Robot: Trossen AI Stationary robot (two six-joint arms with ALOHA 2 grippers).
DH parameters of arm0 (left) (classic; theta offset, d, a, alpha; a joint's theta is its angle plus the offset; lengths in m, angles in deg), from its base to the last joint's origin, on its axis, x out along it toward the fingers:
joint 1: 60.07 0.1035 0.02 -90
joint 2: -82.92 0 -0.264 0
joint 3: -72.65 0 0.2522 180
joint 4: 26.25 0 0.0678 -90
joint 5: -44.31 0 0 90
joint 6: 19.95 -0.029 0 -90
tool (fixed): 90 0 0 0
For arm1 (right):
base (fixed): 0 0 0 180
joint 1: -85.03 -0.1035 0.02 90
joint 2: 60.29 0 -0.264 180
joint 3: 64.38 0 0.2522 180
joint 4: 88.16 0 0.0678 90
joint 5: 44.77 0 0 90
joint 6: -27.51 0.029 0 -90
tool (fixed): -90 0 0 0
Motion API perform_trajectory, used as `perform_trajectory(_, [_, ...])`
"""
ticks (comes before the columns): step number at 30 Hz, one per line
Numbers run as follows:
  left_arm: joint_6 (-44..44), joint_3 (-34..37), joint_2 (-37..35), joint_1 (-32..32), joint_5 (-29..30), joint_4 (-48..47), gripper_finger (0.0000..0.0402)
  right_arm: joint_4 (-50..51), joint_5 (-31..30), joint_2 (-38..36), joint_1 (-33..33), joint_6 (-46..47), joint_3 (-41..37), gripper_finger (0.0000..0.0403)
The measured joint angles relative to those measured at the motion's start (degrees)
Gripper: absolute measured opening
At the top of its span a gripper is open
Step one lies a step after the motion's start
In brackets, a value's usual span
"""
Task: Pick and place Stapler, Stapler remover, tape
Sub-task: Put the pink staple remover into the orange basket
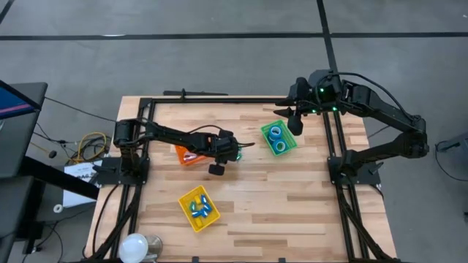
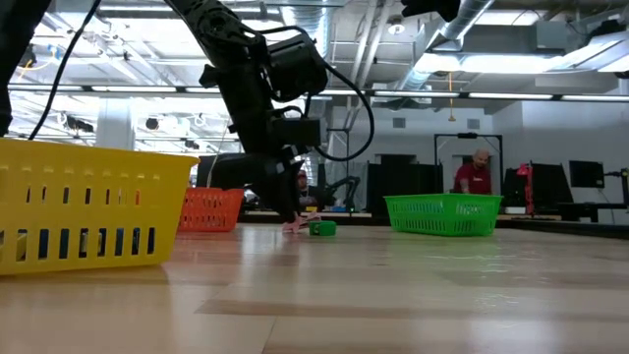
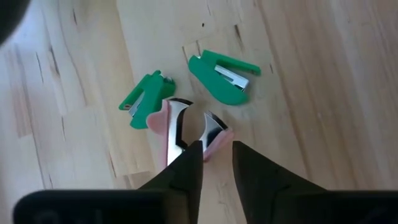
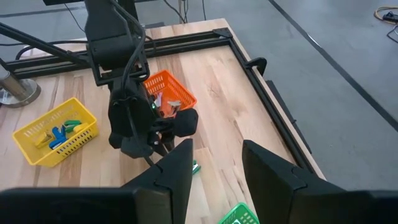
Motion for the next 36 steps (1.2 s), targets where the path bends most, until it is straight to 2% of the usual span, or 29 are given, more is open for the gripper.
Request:
perform_trajectory(10, [-0.5, 0.0, 0.0, 0.0, -0.2, 0.1, 0.004, 0.0, 0.0, 0.0, 0.0, 0.0, 0.0, 0.0131])
perform_trajectory(19, [-3.4, 0.0, 0.0, 0.0, -2.9, 0.1, 0.0007, 0.0, 0.0, 0.0, 0.0, 0.0, 0.0, 0.0131])
perform_trajectory(28, [-3.5, 0.0, -0.3, 0.0, -2.9, 0.0, 0.0005, 0.0, 0.0, 0.0, 0.0, 0.0, 0.0, 0.0131])
perform_trajectory(36, [-3.5, -0.1, -4.5, 0.0, -2.8, 0.6, 0.0004, 0.3, 0.0, 0.0, 0.0, 0.0, 0.0, 0.0131])
